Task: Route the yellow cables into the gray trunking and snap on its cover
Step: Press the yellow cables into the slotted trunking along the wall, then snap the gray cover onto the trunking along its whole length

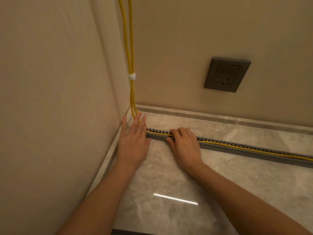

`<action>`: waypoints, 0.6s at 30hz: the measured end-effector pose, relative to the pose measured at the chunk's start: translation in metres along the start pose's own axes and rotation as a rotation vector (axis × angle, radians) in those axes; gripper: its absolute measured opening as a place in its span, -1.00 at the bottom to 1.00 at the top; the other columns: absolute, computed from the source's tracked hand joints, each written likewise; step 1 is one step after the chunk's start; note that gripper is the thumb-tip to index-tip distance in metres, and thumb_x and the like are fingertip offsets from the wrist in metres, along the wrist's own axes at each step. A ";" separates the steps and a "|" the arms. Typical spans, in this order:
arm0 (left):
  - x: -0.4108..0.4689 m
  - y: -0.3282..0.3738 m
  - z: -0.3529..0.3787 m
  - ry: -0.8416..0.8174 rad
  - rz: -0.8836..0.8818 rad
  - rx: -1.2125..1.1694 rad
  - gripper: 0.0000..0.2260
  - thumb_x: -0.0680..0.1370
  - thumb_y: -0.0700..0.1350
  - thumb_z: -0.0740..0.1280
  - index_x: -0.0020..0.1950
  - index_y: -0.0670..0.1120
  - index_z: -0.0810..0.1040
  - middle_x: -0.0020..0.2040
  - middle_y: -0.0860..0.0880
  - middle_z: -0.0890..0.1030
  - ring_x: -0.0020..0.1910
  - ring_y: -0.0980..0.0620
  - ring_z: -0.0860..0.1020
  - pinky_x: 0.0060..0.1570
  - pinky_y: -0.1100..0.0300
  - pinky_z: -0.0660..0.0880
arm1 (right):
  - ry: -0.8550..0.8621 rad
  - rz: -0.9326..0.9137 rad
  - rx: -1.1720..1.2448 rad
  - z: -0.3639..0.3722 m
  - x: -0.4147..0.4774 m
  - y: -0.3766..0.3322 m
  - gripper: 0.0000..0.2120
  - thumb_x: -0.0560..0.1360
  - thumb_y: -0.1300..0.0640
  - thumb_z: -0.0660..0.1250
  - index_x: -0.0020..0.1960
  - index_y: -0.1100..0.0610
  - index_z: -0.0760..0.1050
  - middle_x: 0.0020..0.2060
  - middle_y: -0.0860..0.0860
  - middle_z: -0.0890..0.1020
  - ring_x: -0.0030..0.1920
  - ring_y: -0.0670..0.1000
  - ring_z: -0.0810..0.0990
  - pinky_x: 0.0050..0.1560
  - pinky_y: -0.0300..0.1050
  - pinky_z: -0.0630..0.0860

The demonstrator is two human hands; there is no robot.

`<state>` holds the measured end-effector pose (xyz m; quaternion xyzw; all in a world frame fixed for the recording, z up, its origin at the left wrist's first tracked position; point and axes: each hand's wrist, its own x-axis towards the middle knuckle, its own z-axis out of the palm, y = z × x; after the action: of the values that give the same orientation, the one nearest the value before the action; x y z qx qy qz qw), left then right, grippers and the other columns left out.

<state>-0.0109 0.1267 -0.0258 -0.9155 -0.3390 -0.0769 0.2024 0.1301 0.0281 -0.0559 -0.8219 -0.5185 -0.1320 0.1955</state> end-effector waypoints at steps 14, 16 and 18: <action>-0.008 0.006 -0.002 -0.057 -0.090 -0.102 -0.44 0.56 0.07 -0.03 0.47 -0.21 0.23 0.50 -0.11 0.21 0.50 -0.02 0.14 0.42 -0.20 -0.06 | -0.079 -0.083 0.041 -0.013 -0.004 -0.003 -0.55 0.54 -0.08 0.04 0.22 0.15 0.49 0.01 0.04 0.60 0.04 0.09 0.51 0.15 -0.05 0.33; -0.014 0.011 -0.008 -0.088 -0.041 -0.189 -0.48 0.60 0.02 -0.03 0.51 -0.19 0.12 0.53 -0.11 0.11 0.51 -0.03 0.10 0.43 -0.16 -0.07 | -0.087 -0.102 0.093 -0.014 -0.003 -0.002 -0.56 0.54 -0.05 0.05 0.23 0.17 0.48 0.08 0.06 0.59 0.13 0.11 0.49 0.26 -0.02 0.26; -0.020 0.018 -0.016 -0.153 0.032 -0.321 -0.50 0.63 0.02 -0.01 0.53 -0.14 0.04 0.55 -0.07 0.03 0.52 -0.02 -0.02 0.45 -0.07 -0.11 | -0.082 -0.093 0.197 -0.015 -0.003 0.000 -0.58 0.51 0.01 0.08 0.22 0.19 0.50 0.13 0.09 0.57 0.21 0.13 0.46 0.32 0.03 0.27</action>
<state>-0.0142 0.0957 -0.0230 -0.9445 -0.3223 -0.0568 0.0284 0.1284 0.0187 -0.0439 -0.7786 -0.5740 -0.0555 0.2476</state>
